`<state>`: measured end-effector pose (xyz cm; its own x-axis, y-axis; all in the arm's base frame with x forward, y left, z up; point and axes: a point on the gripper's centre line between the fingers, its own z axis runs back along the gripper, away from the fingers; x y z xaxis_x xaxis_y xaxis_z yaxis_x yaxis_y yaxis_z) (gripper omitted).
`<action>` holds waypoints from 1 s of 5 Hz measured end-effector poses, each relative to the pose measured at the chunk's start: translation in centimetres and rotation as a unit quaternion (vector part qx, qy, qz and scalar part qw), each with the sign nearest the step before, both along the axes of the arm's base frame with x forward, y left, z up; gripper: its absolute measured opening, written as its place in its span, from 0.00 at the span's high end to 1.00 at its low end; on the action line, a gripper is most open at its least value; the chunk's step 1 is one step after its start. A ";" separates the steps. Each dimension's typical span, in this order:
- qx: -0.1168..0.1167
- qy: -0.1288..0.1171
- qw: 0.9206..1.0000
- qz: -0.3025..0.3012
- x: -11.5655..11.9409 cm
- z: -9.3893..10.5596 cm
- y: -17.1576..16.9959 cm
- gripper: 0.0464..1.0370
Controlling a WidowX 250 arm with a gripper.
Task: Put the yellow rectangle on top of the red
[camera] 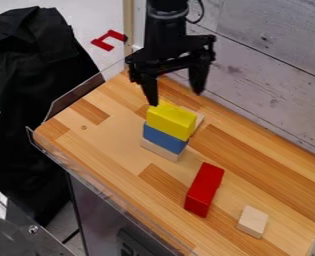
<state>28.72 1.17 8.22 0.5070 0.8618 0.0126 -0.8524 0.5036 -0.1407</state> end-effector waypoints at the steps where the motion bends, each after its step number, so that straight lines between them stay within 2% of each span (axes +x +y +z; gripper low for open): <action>1: 0.021 0.038 0.991 0.130 -0.2 -0.5 0.1 0.04; 2: 0.014 0.062 0.978 0.200 -0.3 -1.2 -0.4 0.04; 4: -0.029 0.048 0.969 0.242 0.3 -3.0 -1.1 0.04; 5: -0.037 0.034 0.968 0.248 0.6 -3.3 -1.0 0.04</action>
<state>29.35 0.15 4.89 0.0287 0.9966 -0.0771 -0.9951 0.0212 -0.0962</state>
